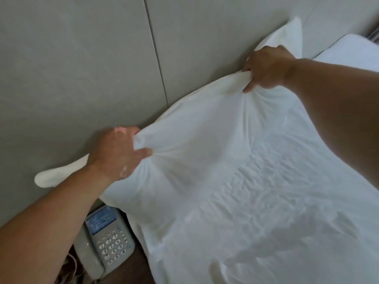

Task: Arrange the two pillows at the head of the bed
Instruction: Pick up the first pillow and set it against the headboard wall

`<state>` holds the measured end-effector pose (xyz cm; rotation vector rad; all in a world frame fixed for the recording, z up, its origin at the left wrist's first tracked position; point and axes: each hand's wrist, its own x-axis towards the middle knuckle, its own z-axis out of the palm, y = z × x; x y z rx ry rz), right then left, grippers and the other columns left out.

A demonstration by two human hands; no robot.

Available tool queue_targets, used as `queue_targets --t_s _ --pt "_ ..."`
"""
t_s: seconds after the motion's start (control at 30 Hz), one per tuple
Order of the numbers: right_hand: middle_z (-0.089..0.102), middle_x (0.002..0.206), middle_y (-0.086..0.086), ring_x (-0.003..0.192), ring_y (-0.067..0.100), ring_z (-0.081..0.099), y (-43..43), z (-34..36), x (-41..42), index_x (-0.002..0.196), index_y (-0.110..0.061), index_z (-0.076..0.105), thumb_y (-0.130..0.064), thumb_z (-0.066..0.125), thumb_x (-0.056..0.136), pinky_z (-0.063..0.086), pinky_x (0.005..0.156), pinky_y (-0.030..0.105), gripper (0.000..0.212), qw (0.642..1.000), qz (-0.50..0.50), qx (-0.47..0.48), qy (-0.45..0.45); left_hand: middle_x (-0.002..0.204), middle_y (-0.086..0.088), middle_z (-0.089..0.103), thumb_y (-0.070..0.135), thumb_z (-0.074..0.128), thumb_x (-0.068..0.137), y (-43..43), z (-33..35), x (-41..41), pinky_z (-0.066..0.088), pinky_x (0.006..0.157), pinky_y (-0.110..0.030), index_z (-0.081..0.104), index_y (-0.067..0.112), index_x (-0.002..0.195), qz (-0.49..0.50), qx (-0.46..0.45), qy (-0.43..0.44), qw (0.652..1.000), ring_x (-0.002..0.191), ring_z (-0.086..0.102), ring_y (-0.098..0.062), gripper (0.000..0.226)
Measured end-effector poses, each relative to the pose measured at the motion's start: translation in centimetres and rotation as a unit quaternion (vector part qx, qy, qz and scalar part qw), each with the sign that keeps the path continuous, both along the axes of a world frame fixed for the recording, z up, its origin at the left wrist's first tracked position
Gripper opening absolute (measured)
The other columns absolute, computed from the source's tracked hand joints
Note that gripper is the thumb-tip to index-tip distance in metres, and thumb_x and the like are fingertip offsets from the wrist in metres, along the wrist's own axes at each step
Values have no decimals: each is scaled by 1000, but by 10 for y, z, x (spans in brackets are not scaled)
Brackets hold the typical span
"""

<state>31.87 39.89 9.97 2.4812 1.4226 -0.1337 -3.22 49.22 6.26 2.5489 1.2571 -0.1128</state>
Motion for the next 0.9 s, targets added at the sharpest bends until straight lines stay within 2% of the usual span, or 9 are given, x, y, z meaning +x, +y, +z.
queue_targets --t_s 0.1,0.23,0.3,0.37,0.47,0.53,0.67,0.8,0.9 --pt "73 118 7 122 37 62 8 -11 -1 120 -27 78 -51 86 81 45 96 47 47 999 -27 14 14 111 -26 77 41 78 92 7 -1 8 50 87 -42 73 4 119 -22 78 17 997 107 70 -45 46" --pt "63 123 8 127 37 57 1 -49 2 127 -26 75 -50 87 81 52 91 46 53 997 -50 10 54 106 -24 79 40 79 91 15 -21 16 50 80 -42 73 6 121 -33 95 10 995 101 71 -45 45" --pt "49 135 10 133 39 46 1 -61 10 138 -28 68 -47 90 78 48 94 47 66 997 -33 -10 65 103 -24 78 46 81 87 22 -32 14 47 74 -40 72 5 113 -24 79 29 996 99 72 -45 49" --pt "36 157 10 144 39 33 3 -61 22 151 -31 56 -38 95 73 45 109 53 87 998 -10 -31 52 103 -23 78 56 81 82 27 -37 9 45 71 -38 71 5 108 -16 71 57 996 98 71 -44 57" --pt "28 167 3 155 36 20 2 -56 33 158 -39 45 -31 96 71 44 109 62 101 998 -21 -60 23 113 -22 77 62 77 82 24 -35 4 52 81 -41 70 6 117 -14 62 93 994 107 71 -43 66" --pt "43 159 8 149 40 37 4 -53 29 156 -33 50 -32 94 76 49 103 58 92 997 -37 -70 -4 115 -20 77 59 76 85 22 -33 7 54 85 -40 72 8 117 -15 51 103 993 109 71 -41 60" --pt "67 130 20 120 45 65 12 -38 16 136 -16 71 -23 89 84 47 83 44 55 998 -55 -5 -12 111 -16 78 49 77 90 24 -21 9 44 74 -36 74 9 107 -22 54 98 993 105 71 -40 44" --pt "70 120 24 110 46 69 17 -21 11 124 -15 77 -31 93 79 45 78 42 50 998 -49 15 -44 114 -20 77 44 79 90 21 -1 0 48 80 -40 75 5 117 -3 68 71 995 107 71 -42 48" --pt "72 115 22 106 44 70 17 -19 9 119 -19 79 -35 94 75 46 75 41 49 998 -42 20 -39 105 -26 77 39 83 87 21 5 -9 37 73 -37 76 0 109 -4 93 49 994 100 71 -46 46"
